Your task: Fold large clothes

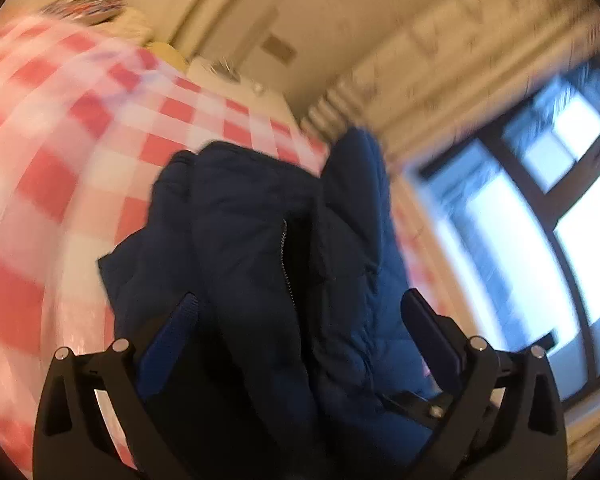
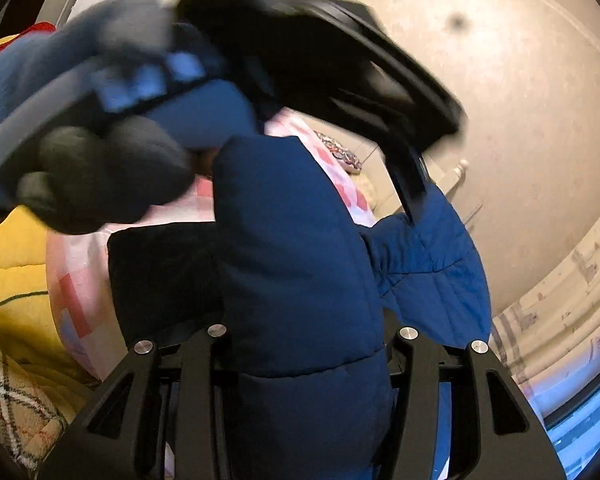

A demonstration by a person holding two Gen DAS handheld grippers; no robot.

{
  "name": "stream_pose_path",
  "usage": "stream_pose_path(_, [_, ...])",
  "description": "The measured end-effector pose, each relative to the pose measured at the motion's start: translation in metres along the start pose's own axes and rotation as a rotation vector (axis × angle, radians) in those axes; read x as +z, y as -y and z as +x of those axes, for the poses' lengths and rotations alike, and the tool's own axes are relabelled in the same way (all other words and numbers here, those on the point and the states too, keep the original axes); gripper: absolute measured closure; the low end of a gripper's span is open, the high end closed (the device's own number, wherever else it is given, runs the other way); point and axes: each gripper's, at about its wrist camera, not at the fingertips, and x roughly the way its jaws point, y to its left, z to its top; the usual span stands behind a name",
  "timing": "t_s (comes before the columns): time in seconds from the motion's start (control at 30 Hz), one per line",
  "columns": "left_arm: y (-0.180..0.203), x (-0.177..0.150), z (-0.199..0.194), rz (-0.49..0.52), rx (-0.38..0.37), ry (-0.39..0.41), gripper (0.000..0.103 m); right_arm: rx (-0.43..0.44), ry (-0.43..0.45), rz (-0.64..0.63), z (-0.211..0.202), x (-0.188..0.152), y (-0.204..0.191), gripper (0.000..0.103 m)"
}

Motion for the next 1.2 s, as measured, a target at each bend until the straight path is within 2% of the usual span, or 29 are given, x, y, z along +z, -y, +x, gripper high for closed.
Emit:
stream_pose_path(0.1, [0.009,0.017,0.035,0.037,0.052,-0.122,0.003,0.008,0.01,0.006,-0.005,-0.002,-0.004,0.054])
stream_pose_path(0.17, [0.013,0.028,0.051,0.045,0.086,-0.159,0.003,0.018,0.01,0.004,-0.007,-0.003,-0.005,0.049])
stream_pose_path(0.23, [0.02,0.033,0.057,0.09,0.117,-0.154,0.029,0.012,0.011,0.0,-0.01,-0.003,-0.004,0.039])
stream_pose_path(0.27, [0.024,0.033,0.058,0.109,0.106,-0.158,0.061,0.017,0.011,-0.008,-0.015,-0.004,-0.004,0.029])
stream_pose_path(0.3, [0.025,0.032,0.057,0.09,0.086,-0.152,0.069,0.053,0.018,-0.019,-0.023,-0.007,-0.003,0.012])
stream_pose_path(0.37, [0.027,0.028,0.053,0.095,0.092,-0.12,0.074,0.043,0.028,-0.013,-0.043,-0.022,0.004,0.012])
stream_pose_path(0.5, [0.023,0.021,0.045,0.069,0.094,-0.084,0.076,0.035,-0.035,0.093,-0.067,-0.069,0.027,0.011])
stream_pose_path(0.63, [0.032,0.024,0.039,0.041,0.08,-0.065,0.079,0.026,-0.159,0.229,-0.049,-0.119,0.055,0.011])
stream_pose_path(0.73, [0.049,0.025,0.032,0.053,0.086,-0.034,0.082,0.012,-0.166,0.266,-0.045,-0.128,0.054,0.012])
stream_pose_path(0.83, [0.069,0.023,0.018,0.096,0.098,0.016,0.085,-0.072,-0.125,0.291,-0.051,-0.125,0.066,0.012])
stream_pose_path(0.9, [0.081,0.022,0.0,0.125,0.088,0.056,0.087,-0.066,-0.168,0.277,-0.042,-0.128,0.063,0.013])
stream_pose_path(0.93, [0.084,0.021,-0.007,0.132,0.079,0.071,0.088,-0.065,-0.219,0.251,-0.033,-0.131,0.055,0.013])
stream_pose_path(1.0, [0.087,0.02,-0.022,0.156,0.069,0.103,0.088,-0.035,-0.227,0.278,-0.028,-0.141,0.048,0.013])
stream_pose_path(1.07, [0.07,0.014,-0.033,0.152,0.061,0.113,0.089,-0.014,-0.235,0.298,-0.027,-0.143,0.053,0.013])
stream_pose_path(1.17, [0.014,-0.002,-0.023,0.082,0.11,0.104,0.087,-0.007,-0.239,0.3,-0.025,-0.142,0.053,0.013])
stream_pose_path(1.2, [-0.01,-0.008,-0.015,0.044,0.091,0.09,0.085,-0.001,-0.241,0.307,-0.024,-0.14,0.058,0.013])
